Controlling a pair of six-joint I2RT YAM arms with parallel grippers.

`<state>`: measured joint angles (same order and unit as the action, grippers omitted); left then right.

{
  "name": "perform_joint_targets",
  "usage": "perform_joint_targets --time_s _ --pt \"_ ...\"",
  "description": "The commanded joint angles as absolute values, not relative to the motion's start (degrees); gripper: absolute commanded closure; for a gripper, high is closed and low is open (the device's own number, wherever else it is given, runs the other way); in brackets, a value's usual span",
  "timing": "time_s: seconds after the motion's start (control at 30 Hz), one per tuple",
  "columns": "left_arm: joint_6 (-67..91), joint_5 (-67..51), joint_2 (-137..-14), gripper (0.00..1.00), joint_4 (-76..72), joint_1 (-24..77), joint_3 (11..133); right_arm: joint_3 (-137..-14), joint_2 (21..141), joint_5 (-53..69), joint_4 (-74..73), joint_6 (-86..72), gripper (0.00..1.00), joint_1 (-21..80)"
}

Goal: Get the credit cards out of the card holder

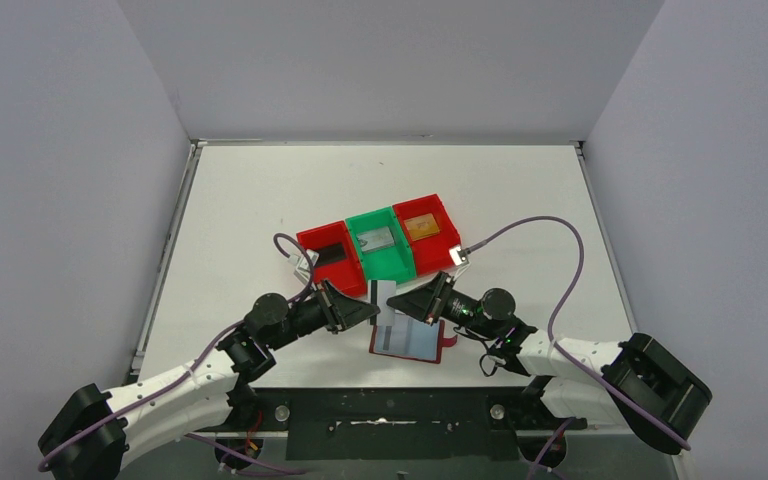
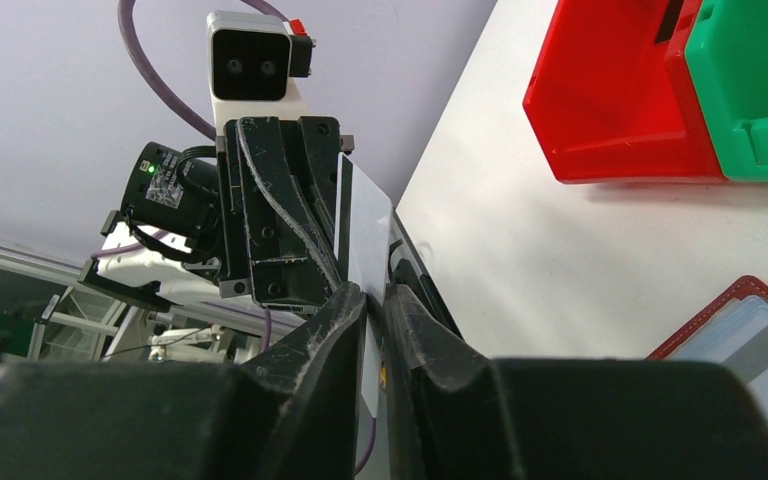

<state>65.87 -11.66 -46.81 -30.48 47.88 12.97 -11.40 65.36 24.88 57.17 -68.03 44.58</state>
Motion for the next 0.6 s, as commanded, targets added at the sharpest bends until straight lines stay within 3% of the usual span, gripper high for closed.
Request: perform_joint_targets --time_s 0.0,0.07,0.37,0.57 --pt "66.02 -11.87 -46.95 1.0 -33.75 47.53 13.53 -11.17 65.21 25.2 63.54 -68.17 0.9 44.08" --pt "66.16 -11.78 -47.07 1.0 -33.66 47.54 13.54 -11.16 65.04 25.16 63.53 -68.22 0.92 44.06" --pt "66.06 -11.48 -46.67 0.71 -32.38 47.49 13.73 -10.69 64.68 24.41 63.14 -68.19 1.0 43.94" --pt "62.32 -9.14 -44.65 0.4 -22.2 47.46 16.65 -10.29 62.15 21.88 58.8 -66.6 1.0 43.79"
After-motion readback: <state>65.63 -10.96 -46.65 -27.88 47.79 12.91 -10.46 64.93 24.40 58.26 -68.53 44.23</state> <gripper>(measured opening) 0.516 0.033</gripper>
